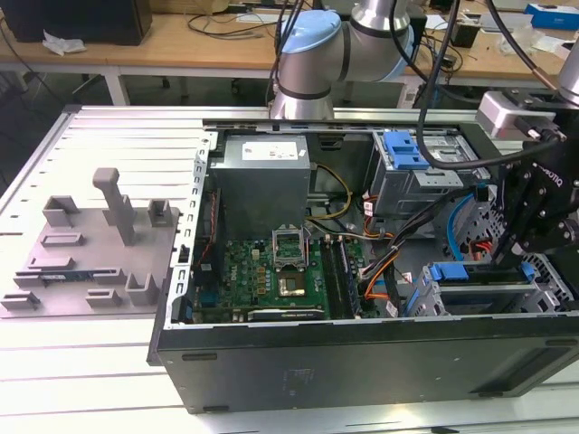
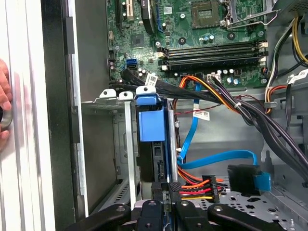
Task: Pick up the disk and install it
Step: 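Insert the first disk wire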
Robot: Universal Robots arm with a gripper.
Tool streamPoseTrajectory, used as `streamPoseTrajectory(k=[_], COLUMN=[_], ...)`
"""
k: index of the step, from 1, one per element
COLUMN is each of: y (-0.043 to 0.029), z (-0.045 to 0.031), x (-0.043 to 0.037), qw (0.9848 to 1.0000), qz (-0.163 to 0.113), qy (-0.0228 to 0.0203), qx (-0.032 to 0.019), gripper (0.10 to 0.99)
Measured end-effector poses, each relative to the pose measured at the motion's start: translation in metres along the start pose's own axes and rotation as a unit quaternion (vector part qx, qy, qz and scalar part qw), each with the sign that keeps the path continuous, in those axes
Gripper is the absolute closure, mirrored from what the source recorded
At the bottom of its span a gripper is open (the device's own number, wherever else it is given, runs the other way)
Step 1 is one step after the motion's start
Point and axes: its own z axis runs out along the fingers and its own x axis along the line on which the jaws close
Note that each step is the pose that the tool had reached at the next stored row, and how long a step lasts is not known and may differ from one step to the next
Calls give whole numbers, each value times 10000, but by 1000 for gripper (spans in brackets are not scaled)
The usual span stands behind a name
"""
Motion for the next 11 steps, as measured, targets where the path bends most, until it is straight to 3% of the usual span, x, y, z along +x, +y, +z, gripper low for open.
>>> streamPoseTrajectory(k=[11], y=[-1], z=[48], x=[-6], qw=[10000], qz=[0], qy=[1], qx=[0], gripper=[922])
